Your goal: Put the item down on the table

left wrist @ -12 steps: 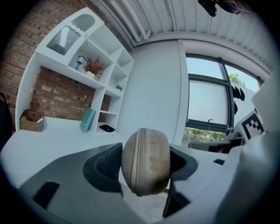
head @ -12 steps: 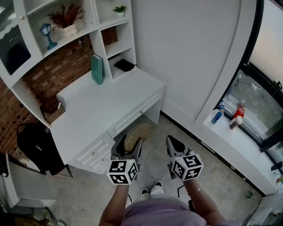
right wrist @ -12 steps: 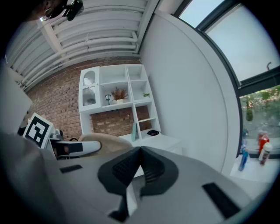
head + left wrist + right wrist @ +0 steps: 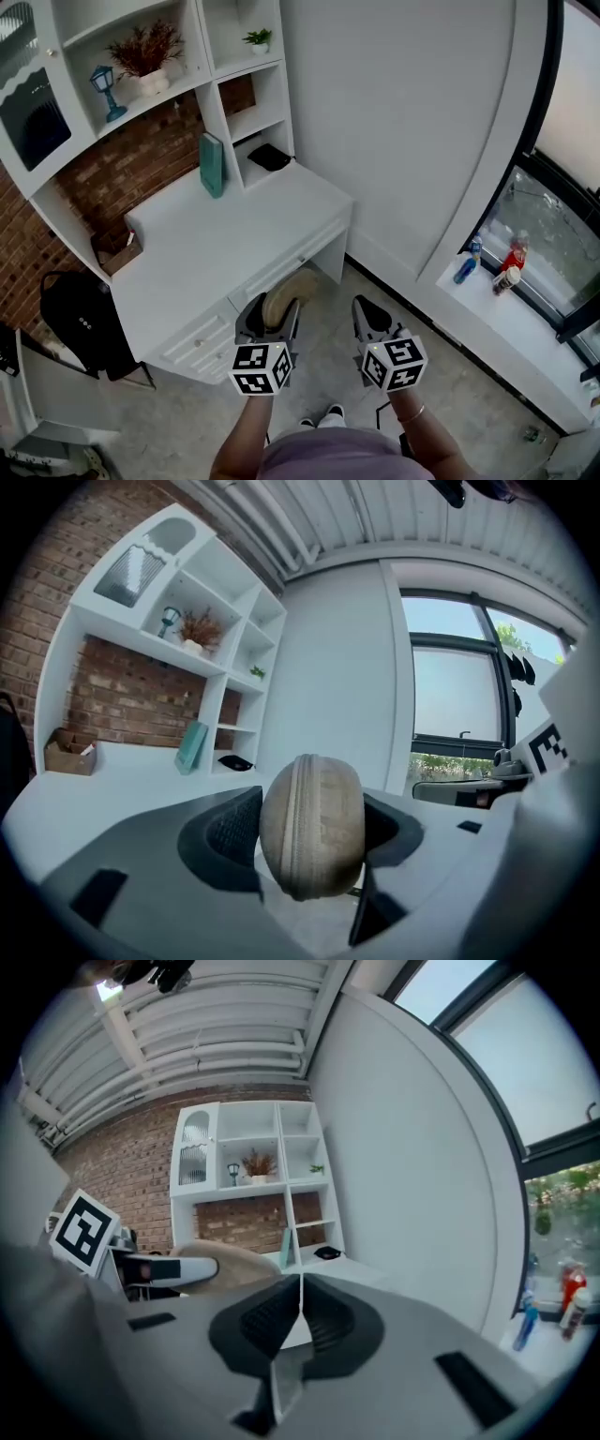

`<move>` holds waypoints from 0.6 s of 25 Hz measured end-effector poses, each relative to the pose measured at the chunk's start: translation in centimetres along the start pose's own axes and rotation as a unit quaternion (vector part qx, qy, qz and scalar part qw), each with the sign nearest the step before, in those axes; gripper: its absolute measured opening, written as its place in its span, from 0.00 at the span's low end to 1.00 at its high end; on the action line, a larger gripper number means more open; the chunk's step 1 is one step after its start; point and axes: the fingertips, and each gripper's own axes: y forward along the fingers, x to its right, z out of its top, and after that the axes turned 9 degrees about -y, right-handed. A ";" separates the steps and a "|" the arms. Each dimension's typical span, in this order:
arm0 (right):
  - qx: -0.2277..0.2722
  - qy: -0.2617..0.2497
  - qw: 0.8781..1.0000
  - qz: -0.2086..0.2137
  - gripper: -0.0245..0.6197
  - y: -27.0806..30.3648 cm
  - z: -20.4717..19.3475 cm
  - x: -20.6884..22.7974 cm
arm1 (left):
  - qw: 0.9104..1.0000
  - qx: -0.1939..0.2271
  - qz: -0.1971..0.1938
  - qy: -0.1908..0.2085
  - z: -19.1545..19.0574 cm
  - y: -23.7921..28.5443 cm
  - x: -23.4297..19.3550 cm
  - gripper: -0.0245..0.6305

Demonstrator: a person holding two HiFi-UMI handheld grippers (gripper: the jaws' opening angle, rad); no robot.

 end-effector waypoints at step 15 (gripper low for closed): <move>0.005 0.012 1.000 0.023 0.14 4.5 1.5 4.2 | 1.000 -0.001 0.013 0.016 1.8 6.6 0.0 0.45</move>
